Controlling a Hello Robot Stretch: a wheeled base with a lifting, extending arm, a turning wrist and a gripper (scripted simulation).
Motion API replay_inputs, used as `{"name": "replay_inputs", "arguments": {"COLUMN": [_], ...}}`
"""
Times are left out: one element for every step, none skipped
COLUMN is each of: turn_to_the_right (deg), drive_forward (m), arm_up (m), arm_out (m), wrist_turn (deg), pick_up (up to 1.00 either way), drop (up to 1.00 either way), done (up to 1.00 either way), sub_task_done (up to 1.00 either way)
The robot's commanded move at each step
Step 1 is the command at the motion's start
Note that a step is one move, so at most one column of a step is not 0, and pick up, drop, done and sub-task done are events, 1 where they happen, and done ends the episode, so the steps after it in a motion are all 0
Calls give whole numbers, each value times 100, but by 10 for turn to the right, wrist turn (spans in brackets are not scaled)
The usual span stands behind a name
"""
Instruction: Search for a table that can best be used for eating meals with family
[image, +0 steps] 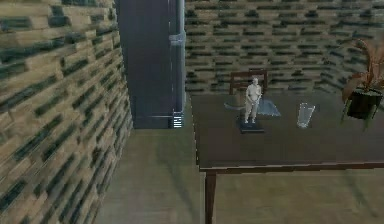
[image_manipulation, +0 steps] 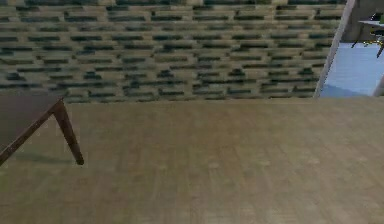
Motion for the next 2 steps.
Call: {"name": "replay_inputs", "arguments": {"turn_to_the_right": [270, 0], "drive_forward": [0, 0], "arm_up": [0, 0], "arm_out": [0, 0], "wrist_turn": [0, 0], "pick_up": [0, 0], "drop": [0, 0], "done": [0, 100], "sub_task_done": [0, 0]}}
